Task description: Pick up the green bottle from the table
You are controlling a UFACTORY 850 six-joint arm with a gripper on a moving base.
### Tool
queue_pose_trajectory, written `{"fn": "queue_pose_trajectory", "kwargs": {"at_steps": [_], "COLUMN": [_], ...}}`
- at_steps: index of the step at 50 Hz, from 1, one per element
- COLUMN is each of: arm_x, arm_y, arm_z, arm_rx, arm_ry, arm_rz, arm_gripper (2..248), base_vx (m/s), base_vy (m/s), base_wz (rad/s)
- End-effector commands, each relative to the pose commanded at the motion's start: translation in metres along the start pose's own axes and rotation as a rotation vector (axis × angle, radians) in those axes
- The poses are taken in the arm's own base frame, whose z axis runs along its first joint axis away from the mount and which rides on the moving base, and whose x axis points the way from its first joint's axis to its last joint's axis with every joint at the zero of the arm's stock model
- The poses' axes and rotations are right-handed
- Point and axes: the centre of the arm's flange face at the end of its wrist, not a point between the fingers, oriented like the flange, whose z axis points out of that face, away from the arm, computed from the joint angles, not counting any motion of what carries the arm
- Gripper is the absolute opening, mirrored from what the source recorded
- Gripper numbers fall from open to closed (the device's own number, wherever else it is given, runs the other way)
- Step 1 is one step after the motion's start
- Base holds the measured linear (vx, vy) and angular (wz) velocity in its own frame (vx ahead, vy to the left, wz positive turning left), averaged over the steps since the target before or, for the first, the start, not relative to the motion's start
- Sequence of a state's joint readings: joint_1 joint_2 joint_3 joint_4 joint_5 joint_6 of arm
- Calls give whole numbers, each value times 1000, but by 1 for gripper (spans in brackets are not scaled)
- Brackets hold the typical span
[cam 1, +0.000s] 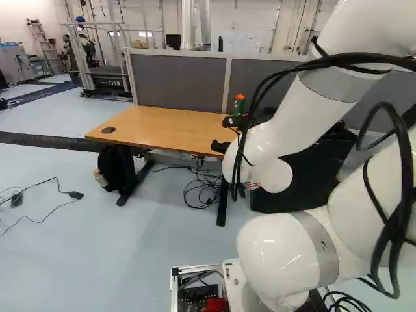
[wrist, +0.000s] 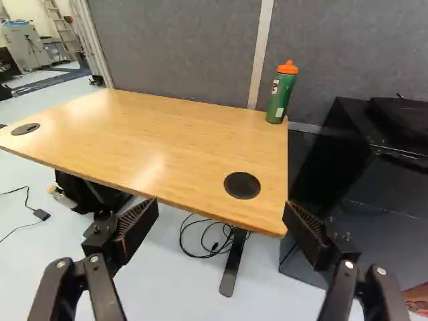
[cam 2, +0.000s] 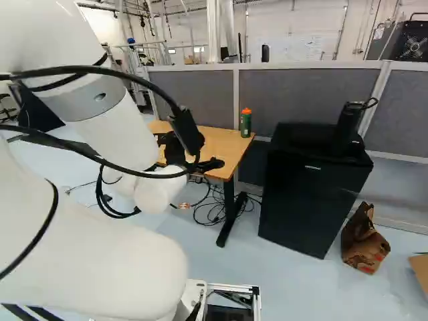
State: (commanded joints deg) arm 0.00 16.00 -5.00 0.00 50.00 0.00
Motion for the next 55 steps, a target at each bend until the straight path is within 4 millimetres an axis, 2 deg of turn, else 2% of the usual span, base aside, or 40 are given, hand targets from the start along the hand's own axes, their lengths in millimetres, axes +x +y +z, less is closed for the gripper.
{"fn": "queue_pose_trajectory", "kwargs": {"at_steps": [55], "arm_x": [0], "arm_y": [0], "arm_z": [0], "arm_rx": [0], "arm_ry": [0], "arm_rz": [0], "arm_gripper": [247], "base_vx": [148], "base_vy": [-6], "base_wz": [-152]}}
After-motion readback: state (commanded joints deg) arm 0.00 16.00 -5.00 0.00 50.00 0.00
